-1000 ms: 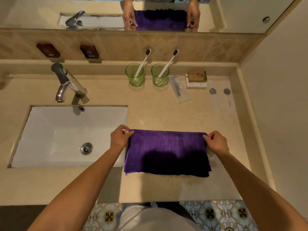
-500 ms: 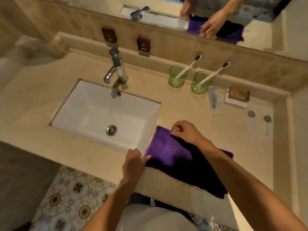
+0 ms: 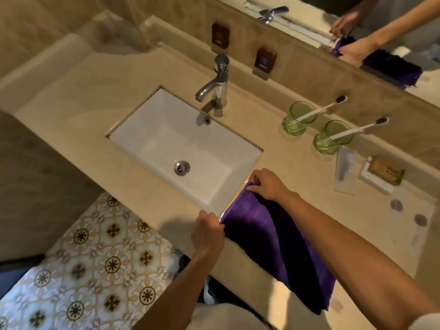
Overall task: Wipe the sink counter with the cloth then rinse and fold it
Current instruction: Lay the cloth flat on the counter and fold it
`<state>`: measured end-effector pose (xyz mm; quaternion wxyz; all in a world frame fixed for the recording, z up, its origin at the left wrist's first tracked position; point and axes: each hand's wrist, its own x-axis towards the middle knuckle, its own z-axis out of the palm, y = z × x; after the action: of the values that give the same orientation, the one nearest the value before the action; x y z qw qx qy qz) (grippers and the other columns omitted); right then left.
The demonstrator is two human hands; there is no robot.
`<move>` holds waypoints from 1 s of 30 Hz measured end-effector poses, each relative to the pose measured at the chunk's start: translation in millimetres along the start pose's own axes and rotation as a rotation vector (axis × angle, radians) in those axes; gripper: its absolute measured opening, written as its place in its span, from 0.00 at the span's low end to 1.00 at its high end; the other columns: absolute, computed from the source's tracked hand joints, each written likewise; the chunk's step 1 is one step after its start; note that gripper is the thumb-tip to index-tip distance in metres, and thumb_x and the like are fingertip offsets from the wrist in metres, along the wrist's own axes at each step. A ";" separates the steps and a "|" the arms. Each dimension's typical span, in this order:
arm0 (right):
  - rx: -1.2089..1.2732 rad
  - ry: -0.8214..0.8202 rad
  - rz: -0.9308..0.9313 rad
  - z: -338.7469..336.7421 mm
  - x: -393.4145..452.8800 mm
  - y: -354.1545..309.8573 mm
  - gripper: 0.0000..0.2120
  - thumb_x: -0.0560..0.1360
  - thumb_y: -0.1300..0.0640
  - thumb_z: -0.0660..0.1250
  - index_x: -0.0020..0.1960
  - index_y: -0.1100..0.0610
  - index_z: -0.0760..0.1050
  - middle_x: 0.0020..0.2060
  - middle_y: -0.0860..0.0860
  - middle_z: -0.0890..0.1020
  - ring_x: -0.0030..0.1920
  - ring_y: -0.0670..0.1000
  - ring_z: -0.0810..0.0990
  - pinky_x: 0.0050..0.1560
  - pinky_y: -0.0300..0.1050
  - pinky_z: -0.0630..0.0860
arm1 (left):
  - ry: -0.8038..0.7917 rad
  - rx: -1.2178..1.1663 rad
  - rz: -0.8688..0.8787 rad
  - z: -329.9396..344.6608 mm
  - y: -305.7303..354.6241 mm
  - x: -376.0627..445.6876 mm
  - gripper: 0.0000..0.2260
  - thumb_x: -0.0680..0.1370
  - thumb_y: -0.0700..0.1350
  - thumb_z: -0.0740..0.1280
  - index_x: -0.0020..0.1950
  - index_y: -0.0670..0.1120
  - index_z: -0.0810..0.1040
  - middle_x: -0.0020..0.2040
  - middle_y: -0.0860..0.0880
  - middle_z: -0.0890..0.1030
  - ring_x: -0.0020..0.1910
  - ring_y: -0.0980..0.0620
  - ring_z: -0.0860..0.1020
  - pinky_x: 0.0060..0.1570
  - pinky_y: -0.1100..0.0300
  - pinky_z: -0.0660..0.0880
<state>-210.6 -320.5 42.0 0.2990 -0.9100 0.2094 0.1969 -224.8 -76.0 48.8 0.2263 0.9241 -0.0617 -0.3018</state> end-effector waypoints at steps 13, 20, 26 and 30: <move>0.164 -0.089 0.022 -24.0 6.5 -12.6 0.10 0.75 0.64 0.73 0.39 0.56 0.74 0.42 0.58 0.82 0.32 0.51 0.80 0.36 0.42 0.77 | -0.009 -0.271 0.130 -6.8 -13.3 0.8 0.10 0.78 0.45 0.63 0.42 0.40 0.70 0.36 0.51 0.74 0.36 0.48 0.72 0.34 0.54 0.67; 0.369 -0.033 0.043 -38.1 12.1 -47.2 0.05 0.76 0.68 0.71 0.44 0.62 0.76 0.34 0.55 0.79 0.24 0.42 0.80 0.29 0.34 0.77 | -0.028 -0.409 0.041 -57.5 -25.1 29.1 0.04 0.77 0.39 0.70 0.43 0.45 0.81 0.39 0.47 0.82 0.39 0.50 0.78 0.44 0.56 0.77; 0.490 -0.009 0.026 -53.2 2.3 -59.4 0.14 0.72 0.50 0.78 0.43 0.59 0.80 0.35 0.52 0.81 0.32 0.49 0.80 0.34 0.38 0.77 | -0.062 -0.291 0.140 -81.5 -5.4 16.9 0.06 0.80 0.41 0.67 0.51 0.43 0.84 0.44 0.47 0.84 0.44 0.50 0.80 0.45 0.61 0.75; 0.510 0.104 0.095 -61.1 -24.0 -34.0 0.20 0.72 0.43 0.75 0.39 0.60 0.79 0.32 0.52 0.82 0.31 0.48 0.79 0.36 0.38 0.76 | -0.043 -0.299 0.263 -70.5 16.4 -13.9 0.04 0.79 0.41 0.70 0.48 0.44 0.84 0.42 0.50 0.83 0.41 0.55 0.79 0.44 0.62 0.74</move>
<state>-199.4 -327.5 114.7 0.4979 -0.8031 0.3100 0.1046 -194.3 -60.3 114.1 0.3972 0.8574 -0.1412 -0.2953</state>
